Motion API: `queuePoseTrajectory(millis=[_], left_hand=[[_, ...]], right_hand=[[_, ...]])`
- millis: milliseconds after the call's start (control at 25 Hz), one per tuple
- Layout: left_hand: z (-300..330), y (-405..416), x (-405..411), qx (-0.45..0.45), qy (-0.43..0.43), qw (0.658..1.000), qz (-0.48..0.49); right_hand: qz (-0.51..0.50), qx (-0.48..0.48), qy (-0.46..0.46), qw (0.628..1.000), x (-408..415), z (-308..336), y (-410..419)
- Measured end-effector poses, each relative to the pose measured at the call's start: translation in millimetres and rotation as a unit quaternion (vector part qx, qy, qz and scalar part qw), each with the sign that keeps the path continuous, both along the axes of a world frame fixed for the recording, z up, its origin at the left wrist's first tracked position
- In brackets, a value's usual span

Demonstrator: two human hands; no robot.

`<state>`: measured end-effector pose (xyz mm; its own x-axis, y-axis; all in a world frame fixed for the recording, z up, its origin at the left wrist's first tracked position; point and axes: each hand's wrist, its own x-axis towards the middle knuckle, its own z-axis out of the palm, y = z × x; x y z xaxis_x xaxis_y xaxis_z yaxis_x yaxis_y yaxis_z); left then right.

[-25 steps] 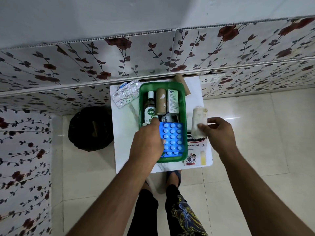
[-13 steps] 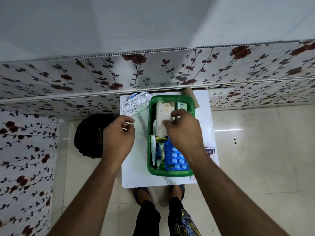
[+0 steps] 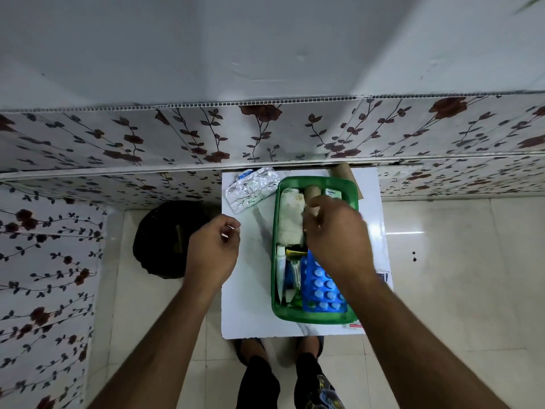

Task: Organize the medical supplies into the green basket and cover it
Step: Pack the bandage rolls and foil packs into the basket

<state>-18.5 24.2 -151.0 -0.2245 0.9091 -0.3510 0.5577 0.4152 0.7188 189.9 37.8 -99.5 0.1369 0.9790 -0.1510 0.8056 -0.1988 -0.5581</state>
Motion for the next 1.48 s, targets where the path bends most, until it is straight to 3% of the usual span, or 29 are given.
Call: queuePoseTrajectory(millis=[120, 200, 360, 600, 840, 1080, 1280, 1480], left_hand=[[-11, 35, 3, 0.040, 0.043, 0.998, -0.013], [-19, 61, 9, 0.016, 0.078, 0.996, -0.034], [-28, 85, 23, 0.002, 0.154, 0.987, -0.037], [-32, 90, 20, 0.005, 0.181, 0.983, -0.024], [-24, 90, 15, 0.012, 0.102, 0.995, -0.001], [50, 45, 1, 0.023, 0.020, 0.990, 0.136], [90, 0, 34, -0.103, -0.109, 0.985, 0.088], [82, -4, 54, -0.106, -0.176, 0.970, 0.132]], right_hand=[[-0.164, 0.088, 0.055, 0.981, 48, 12, 10], [-0.223, 0.047, 0.063, 0.972, 78, 6, 24], [-0.173, -0.119, 0.030, 0.977, 102, -35, 52], [-0.147, -0.160, 0.047, 0.975, 97, -61, 74], [-0.073, -0.171, 0.037, 0.982, 98, -58, 83], [-0.181, -0.139, 0.106, 0.968, 105, -29, 57], [-0.229, -0.100, 0.142, 0.958, 101, 0, 18], [-0.227, -0.080, 0.224, 0.944, 75, 27, -9]])
